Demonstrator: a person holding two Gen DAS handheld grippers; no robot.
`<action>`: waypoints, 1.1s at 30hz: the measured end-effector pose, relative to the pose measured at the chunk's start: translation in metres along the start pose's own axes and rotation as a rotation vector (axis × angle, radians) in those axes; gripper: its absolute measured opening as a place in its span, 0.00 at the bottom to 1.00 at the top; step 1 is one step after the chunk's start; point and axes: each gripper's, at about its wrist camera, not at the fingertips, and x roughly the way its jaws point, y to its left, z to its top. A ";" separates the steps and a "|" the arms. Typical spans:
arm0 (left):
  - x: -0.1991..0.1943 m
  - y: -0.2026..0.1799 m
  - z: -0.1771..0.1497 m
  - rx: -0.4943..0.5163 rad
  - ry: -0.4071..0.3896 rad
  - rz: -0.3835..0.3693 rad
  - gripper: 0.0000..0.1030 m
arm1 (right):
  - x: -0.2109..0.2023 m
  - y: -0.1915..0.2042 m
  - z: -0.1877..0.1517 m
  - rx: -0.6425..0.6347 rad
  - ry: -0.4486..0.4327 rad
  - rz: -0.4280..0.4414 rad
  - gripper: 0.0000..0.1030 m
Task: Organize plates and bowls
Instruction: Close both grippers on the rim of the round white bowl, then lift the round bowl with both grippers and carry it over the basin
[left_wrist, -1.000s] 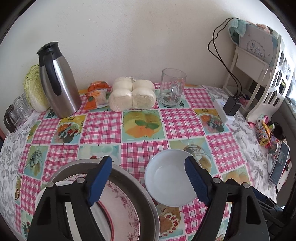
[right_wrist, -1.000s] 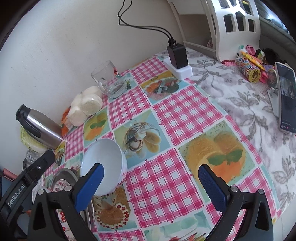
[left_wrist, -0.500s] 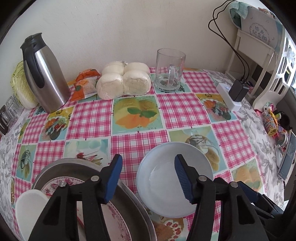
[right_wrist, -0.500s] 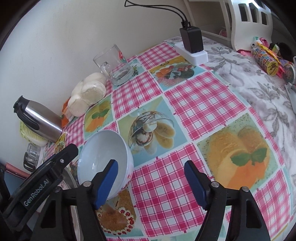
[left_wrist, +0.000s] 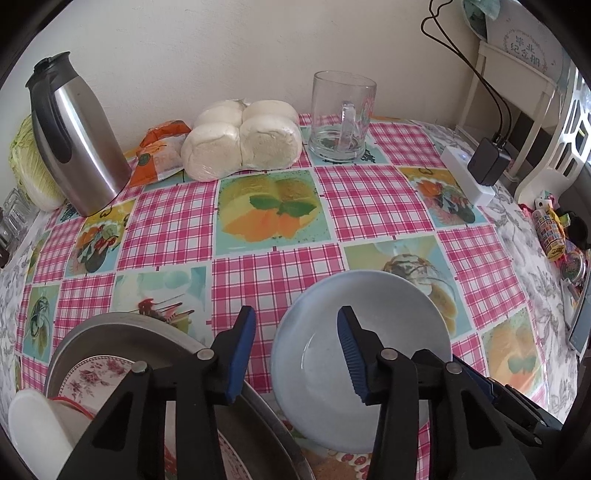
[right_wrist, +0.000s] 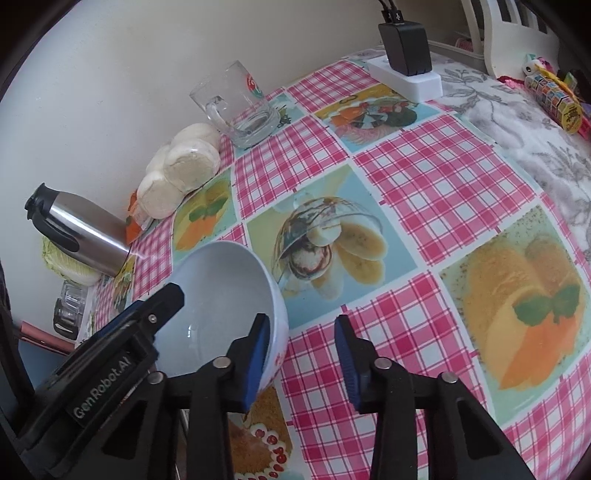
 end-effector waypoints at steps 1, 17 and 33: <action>0.002 -0.001 0.000 0.004 0.002 0.000 0.44 | 0.001 0.001 0.000 -0.003 -0.002 0.004 0.30; 0.018 -0.013 -0.005 0.035 0.041 -0.031 0.32 | -0.005 -0.006 0.007 0.011 -0.045 0.013 0.08; 0.023 -0.015 -0.007 0.056 0.052 -0.039 0.21 | 0.004 -0.014 0.005 0.031 -0.019 0.008 0.08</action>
